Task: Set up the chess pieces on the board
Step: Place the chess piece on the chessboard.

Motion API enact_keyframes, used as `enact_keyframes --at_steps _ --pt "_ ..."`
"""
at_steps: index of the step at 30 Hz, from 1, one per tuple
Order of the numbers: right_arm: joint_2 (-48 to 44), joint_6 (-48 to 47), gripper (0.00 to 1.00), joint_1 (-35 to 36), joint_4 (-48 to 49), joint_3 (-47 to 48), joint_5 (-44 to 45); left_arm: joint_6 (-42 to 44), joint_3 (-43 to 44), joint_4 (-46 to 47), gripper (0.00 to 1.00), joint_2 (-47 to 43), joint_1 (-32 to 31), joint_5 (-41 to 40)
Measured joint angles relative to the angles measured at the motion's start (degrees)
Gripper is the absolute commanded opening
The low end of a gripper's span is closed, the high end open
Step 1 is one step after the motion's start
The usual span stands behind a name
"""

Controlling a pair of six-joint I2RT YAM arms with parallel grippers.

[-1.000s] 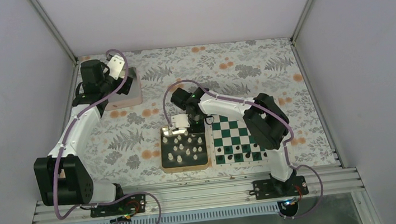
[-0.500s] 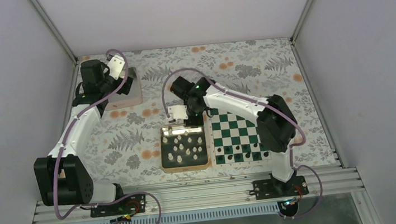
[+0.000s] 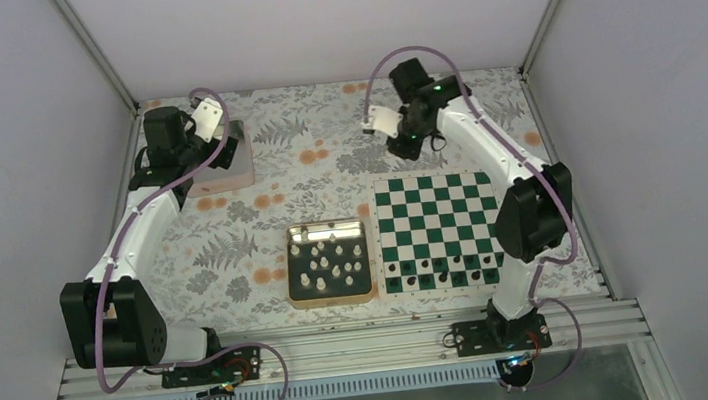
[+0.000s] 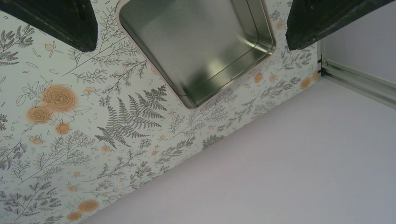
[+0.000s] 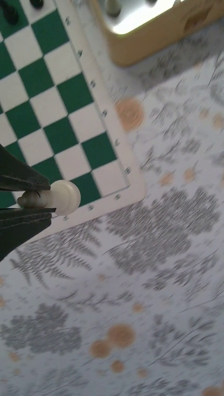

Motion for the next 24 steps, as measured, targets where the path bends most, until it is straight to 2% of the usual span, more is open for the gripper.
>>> enact_keyframes --at_steps 15,24 --pt "4.1 -3.4 0.04 -15.0 3.5 -8.0 -1.7 0.2 0.0 0.0 1.00 0.0 0.0 0.0" --pt "7.0 -3.7 0.04 -16.1 5.9 -9.3 -2.5 0.2 0.0 0.0 1.00 0.0 0.0 0.0"
